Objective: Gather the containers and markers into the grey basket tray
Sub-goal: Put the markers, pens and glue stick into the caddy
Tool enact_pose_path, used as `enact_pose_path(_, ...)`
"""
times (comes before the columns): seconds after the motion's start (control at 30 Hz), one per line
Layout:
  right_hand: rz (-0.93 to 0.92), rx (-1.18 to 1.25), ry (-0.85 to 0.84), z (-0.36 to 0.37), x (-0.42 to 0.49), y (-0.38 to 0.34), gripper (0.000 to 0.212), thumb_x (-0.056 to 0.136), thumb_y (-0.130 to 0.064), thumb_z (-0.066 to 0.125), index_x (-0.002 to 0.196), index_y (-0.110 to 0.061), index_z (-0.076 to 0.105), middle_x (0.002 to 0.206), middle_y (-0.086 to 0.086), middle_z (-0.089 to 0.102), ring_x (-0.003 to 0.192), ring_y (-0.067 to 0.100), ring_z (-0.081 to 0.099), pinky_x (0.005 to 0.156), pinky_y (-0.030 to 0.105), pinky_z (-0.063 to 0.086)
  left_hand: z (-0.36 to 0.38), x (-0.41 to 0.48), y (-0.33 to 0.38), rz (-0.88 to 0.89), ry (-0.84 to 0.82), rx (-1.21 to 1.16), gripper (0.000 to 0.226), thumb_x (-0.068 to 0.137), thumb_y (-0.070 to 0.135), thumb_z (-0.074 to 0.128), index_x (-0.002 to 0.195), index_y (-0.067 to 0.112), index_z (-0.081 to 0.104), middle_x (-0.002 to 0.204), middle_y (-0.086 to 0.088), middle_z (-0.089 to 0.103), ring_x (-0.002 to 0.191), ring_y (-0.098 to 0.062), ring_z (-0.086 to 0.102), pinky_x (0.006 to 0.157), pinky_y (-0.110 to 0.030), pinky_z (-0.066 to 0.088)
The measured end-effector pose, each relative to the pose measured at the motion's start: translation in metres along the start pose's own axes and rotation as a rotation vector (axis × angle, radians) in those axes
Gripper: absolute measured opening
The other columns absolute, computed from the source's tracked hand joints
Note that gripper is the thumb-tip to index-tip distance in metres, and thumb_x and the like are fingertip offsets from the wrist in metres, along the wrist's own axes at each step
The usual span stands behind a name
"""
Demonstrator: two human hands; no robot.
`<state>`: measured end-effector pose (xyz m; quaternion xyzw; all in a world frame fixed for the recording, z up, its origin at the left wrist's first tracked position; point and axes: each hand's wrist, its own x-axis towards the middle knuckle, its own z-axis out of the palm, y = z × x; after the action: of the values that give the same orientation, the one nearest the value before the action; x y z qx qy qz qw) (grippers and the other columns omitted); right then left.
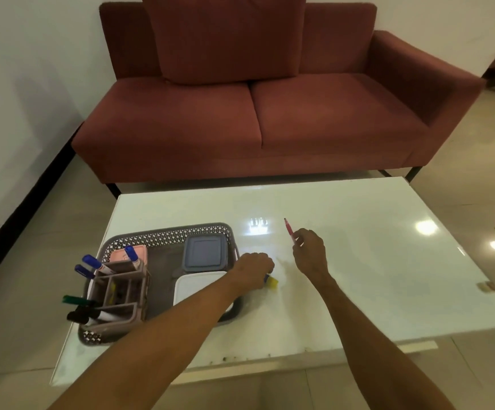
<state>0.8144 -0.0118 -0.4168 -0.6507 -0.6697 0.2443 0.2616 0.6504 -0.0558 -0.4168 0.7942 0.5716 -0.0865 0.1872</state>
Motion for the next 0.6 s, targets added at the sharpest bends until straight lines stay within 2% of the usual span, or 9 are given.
enact_pose_path(0.13,0.013,0.05,0.049,-0.001,-0.009,-0.002,0.023,0.084,0.005,0.056,0.102,-0.007,0.065,0.094,0.008,0.067,0.078,0.022,0.059,0.066,0.025,0.038,0.002,-0.003,0.005,-0.01,0.085,0.042,0.023,0.08,-0.001,0.059,0.1,0.007,0.068,0.106,-0.013,0.067,0.095,-0.033,0.066,0.073,-0.034,0.044)
enact_pose_path(0.2,0.01,0.076,0.069,-0.004,-0.01,-0.008,0.021,0.084,0.005,0.058,0.099,-0.007,0.065,0.091,0.007,0.069,0.077,0.025,0.063,0.061,0.023,0.038,0.0,-0.006,0.001,-0.002,0.157,-0.042,0.024,0.08,-0.002,0.06,0.099,0.009,0.069,0.104,-0.011,0.066,0.093,-0.031,0.065,0.072,-0.034,0.046)
enact_pose_path(0.27,-0.004,0.089,0.094,-0.007,-0.007,-0.02,0.018,0.085,0.004,0.061,0.099,-0.006,0.065,0.091,0.008,0.07,0.076,0.024,0.063,0.063,0.022,0.04,-0.01,-0.011,-0.005,0.006,0.24,-0.171,0.024,0.082,0.001,0.064,0.102,0.012,0.068,0.104,-0.008,0.066,0.091,-0.028,0.065,0.07,-0.032,0.045)
enact_pose_path(0.37,-0.04,0.143,0.126,-0.011,-0.001,-0.051,0.014,0.088,0.001,0.066,0.101,-0.003,0.065,0.094,0.011,0.07,0.078,0.02,0.061,0.072,0.024,0.046,-0.033,-0.025,-0.02,0.006,0.383,-0.361,0.025,0.083,0.01,0.074,0.106,0.014,0.069,0.104,-0.006,0.07,0.089,-0.023,0.065,0.076,-0.033,0.054)
enact_pose_path(0.47,-0.071,0.264,0.121,-0.012,-0.001,-0.09,0.011,0.088,-0.001,0.067,0.099,-0.003,0.065,0.095,0.011,0.07,0.082,0.024,0.063,0.076,0.03,0.055,-0.059,-0.052,-0.04,-0.025,0.554,-0.553,0.028,0.081,0.015,0.079,0.107,0.011,0.071,0.103,-0.007,0.073,0.084,-0.015,0.063,0.08,-0.027,0.054)
enact_pose_path(0.6,-0.148,0.396,0.053,-0.001,-0.011,-0.144,0.014,0.087,0.001,0.068,0.099,-0.005,0.064,0.091,0.004,0.067,0.078,0.018,0.062,0.063,0.016,0.047,-0.08,-0.108,-0.077,-0.106,0.735,-0.712,0.025,0.078,0.015,0.082,0.101,0.01,0.073,0.094,-0.004,0.076,0.079,-0.014,0.069,0.078,-0.021,0.056)
